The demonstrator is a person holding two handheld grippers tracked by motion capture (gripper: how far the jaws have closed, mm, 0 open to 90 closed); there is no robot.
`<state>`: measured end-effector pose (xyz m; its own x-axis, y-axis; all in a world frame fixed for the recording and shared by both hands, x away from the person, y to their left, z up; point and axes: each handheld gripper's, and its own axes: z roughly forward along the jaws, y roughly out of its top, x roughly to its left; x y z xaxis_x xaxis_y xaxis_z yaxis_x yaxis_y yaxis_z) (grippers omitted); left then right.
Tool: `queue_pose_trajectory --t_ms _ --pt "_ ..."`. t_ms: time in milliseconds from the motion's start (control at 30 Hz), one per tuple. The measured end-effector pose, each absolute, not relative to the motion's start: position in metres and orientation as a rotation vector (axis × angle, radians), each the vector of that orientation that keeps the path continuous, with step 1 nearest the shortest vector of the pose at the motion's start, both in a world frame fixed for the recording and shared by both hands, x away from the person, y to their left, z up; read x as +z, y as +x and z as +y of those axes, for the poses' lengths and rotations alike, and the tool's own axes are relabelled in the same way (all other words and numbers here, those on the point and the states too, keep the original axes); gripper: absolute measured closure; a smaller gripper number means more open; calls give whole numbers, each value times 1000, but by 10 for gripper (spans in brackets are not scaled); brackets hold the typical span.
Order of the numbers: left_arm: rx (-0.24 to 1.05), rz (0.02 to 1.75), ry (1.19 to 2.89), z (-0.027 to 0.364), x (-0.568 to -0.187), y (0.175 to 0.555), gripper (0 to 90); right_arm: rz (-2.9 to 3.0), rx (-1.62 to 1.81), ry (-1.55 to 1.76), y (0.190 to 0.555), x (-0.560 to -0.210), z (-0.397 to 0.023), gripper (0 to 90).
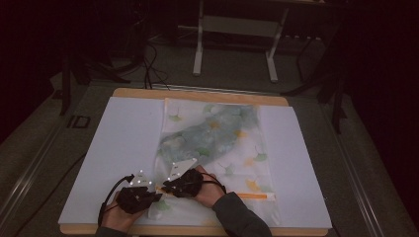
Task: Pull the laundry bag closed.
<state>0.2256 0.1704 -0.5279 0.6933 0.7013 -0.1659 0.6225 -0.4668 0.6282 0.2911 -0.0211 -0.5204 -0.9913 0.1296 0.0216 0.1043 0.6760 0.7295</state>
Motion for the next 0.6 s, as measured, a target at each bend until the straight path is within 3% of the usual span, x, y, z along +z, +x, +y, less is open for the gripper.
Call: queue_pose_trajectory --t_ms 600 --pt "232 919 2275 168 -527 222 882 2886 1322 178 296 -523 -18 730"
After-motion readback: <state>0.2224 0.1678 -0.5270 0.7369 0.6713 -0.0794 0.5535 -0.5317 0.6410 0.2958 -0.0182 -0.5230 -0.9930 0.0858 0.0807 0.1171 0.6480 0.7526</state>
